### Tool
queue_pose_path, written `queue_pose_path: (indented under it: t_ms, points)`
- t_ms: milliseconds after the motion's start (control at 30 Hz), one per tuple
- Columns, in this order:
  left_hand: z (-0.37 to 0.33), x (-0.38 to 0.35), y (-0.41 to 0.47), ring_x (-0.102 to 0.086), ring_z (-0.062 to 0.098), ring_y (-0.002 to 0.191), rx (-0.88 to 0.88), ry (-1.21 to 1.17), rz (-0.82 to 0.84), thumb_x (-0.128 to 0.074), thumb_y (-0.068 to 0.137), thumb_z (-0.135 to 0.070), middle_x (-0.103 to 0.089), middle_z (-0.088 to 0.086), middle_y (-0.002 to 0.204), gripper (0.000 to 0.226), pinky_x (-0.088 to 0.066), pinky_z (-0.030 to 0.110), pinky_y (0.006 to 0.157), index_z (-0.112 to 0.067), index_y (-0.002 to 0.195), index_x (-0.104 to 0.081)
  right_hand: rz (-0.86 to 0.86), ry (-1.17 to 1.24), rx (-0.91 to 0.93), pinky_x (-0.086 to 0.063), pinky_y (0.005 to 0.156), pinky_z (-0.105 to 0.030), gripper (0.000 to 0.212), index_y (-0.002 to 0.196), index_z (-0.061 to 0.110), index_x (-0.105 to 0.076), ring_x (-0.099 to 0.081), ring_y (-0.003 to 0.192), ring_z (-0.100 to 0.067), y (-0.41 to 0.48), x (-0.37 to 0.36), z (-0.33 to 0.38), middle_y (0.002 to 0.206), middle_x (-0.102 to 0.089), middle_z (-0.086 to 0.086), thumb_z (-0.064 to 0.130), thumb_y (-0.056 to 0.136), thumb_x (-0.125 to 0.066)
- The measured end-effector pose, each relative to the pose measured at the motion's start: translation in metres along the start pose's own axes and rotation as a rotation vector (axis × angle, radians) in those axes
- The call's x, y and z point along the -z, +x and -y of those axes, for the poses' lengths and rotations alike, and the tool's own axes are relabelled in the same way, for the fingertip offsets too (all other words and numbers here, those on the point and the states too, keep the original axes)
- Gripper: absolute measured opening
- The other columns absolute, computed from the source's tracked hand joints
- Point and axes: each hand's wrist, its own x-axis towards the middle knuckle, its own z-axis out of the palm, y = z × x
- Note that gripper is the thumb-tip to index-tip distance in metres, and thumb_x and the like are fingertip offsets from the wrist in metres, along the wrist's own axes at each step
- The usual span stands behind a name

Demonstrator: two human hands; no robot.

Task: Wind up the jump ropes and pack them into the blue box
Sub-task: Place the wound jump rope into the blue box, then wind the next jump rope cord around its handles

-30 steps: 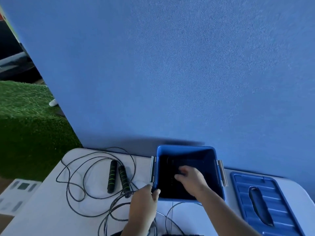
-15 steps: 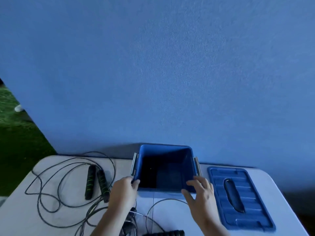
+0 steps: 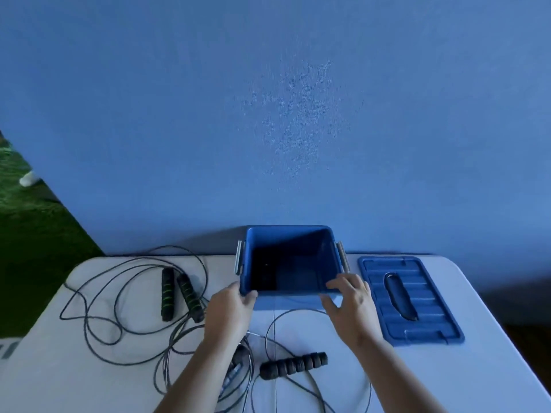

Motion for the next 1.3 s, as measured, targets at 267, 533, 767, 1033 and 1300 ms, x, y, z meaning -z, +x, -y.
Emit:
queue_pose_path:
  t_ms: [267,533,767,1033,1300]
  points:
    - [-0.008,-0.004,-0.039,-0.062,0.015,0.093,-0.109,-0.134,0.007,-0.065,0.096,-0.031,-0.067,-0.001,0.104,0.049,-0.045,0.027,0.084,-0.015,0.141,-0.056,0.016,0.016,-0.051,-0.037,0.085,-0.025,0.019,0.100,0.014,-0.073,-0.053,0.108,-0.025,-0.052,0.000,0.011,0.110,-0.064,0.001,0.016,0.082,-0.078]
    - [0.009,-0.031,-0.087,-0.062,0.016,0.103,-0.195,-0.063,0.203,-0.064,0.095,-0.026,-0.062,0.000,0.116,0.038,-0.046,0.024,0.087,-0.019,0.132,-0.063,0.276,-0.065,-0.003,-0.047,0.090,-0.028,0.030,0.117,0.017,-0.068,-0.051,0.125,-0.020,-0.094,-0.024,0.022,0.124,-0.065,0.006,0.014,0.086,-0.067]
    - [0.041,-0.048,-0.128,-0.062,0.016,0.109,-0.192,0.087,0.287,-0.062,0.097,-0.035,-0.058,-0.001,0.123,0.033,-0.051,0.029,0.093,-0.021,0.126,-0.062,0.674,-0.270,0.135,-0.021,0.122,-0.031,0.066,0.156,0.025,-0.031,-0.019,0.153,-0.017,-0.112,-0.050,0.032,0.164,-0.030,0.008,0.020,0.096,-0.057]
    - [0.063,-0.054,-0.160,-0.040,0.021,0.130,-0.102,0.198,0.258,-0.055,0.100,-0.030,-0.043,-0.002,0.140,0.037,-0.040,0.029,0.108,-0.024,0.136,-0.056,0.614,-0.446,0.249,-0.036,0.110,-0.040,0.051,0.143,0.029,-0.045,-0.038,0.133,-0.025,-0.122,-0.056,0.025,0.145,-0.042,0.002,0.026,0.094,-0.060]
    - [0.087,-0.038,-0.183,-0.048,0.023,0.113,0.086,0.291,0.025,-0.072,0.087,-0.029,-0.049,-0.005,0.116,0.023,-0.049,0.041,0.090,-0.032,0.109,-0.069,0.627,-0.517,0.282,-0.039,0.098,-0.038,0.031,0.121,0.023,-0.058,-0.045,0.119,-0.026,-0.131,-0.038,0.003,0.127,-0.051,-0.002,0.026,0.090,-0.058]
